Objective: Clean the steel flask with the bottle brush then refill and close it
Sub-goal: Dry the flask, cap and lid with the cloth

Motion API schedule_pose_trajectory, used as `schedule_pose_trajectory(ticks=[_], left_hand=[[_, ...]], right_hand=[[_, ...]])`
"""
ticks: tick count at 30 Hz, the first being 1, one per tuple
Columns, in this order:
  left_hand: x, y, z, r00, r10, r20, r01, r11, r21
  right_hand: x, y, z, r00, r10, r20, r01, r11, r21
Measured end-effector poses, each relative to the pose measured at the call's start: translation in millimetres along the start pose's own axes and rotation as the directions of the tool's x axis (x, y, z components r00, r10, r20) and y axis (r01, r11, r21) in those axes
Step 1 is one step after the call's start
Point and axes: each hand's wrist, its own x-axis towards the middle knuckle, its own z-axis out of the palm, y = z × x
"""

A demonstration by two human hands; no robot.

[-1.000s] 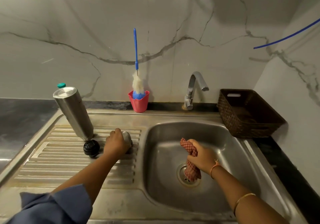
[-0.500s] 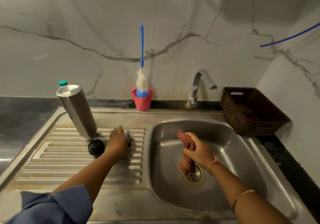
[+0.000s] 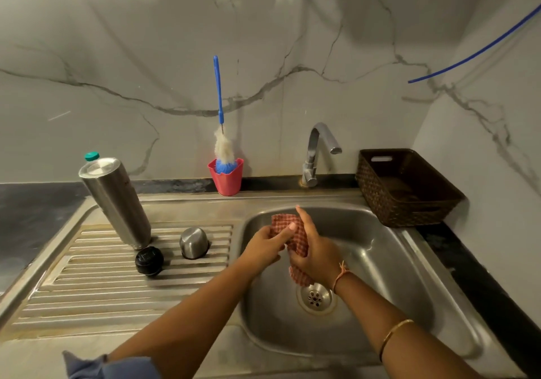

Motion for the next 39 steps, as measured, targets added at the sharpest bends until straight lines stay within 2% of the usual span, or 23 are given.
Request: schedule_pose_trajectory(ticks=[3, 6, 11, 13, 15, 18, 21, 26, 29, 31, 35, 39], left_hand=[[8, 2, 6, 0.993, 0.058, -0.099, -0.063, 0.996, -0.056], [11, 6, 15, 0.990, 0.085, -0.112, -0.101, 0.985, -0.142], [14, 16, 31, 0.980, 0.175, -0.096, -0.187, 0.973, -0.135], [16, 21, 34, 0.972, 0.225, -0.071, -0.231, 0.969, -0.093], [18, 26, 37, 0.965, 0.255, -0.061, -0.259, 0.963, -0.076], [20, 31, 43, 0.958, 0.276, -0.084, -0.283, 0.955, -0.093], [22, 34, 46, 0.967, 0.242, -0.082, -0.254, 0.944, -0.211], [19, 40, 41, 0.974, 0.221, -0.057, -0.224, 0.877, -0.424], [17, 40, 40, 0.968, 0.246, -0.051, -0.242, 0.859, -0.452], [18, 37, 36, 0.963, 0.262, -0.062, -0.266, 0.881, -0.392], [21, 30, 28, 0.932, 0.319, -0.173, -0.331, 0.943, -0.045], [23, 28, 26, 0.894, 0.413, -0.174, -0.362, 0.895, 0.261]], right_hand=[[-6, 3, -8, 1.000, 0.000, -0.010, 0.000, 1.000, 0.020], [-9, 9, -23, 1.000, 0.020, -0.004, -0.019, 0.994, 0.110], [-10, 18, -53, 0.996, 0.033, 0.084, -0.059, 0.943, 0.328], [-5, 23, -65, 0.998, 0.056, 0.023, -0.061, 0.923, 0.381], [2, 28, -74, 0.997, 0.062, -0.038, -0.044, 0.932, 0.360], [6, 29, -76, 0.997, 0.072, -0.042, -0.049, 0.913, 0.405], [8, 26, -75, 0.992, 0.123, -0.003, -0.105, 0.854, 0.510], [13, 22, -80, 0.951, 0.275, 0.139, -0.295, 0.678, 0.673], [13, 22, -81, 0.959, 0.220, 0.178, -0.282, 0.705, 0.651], [13, 22, -83, 0.970, 0.192, 0.147, -0.242, 0.740, 0.628], [13, 23, -89, 0.984, 0.158, 0.077, -0.175, 0.827, 0.535], [11, 22, -93, 0.986, 0.168, 0.007, -0.152, 0.873, 0.463]])
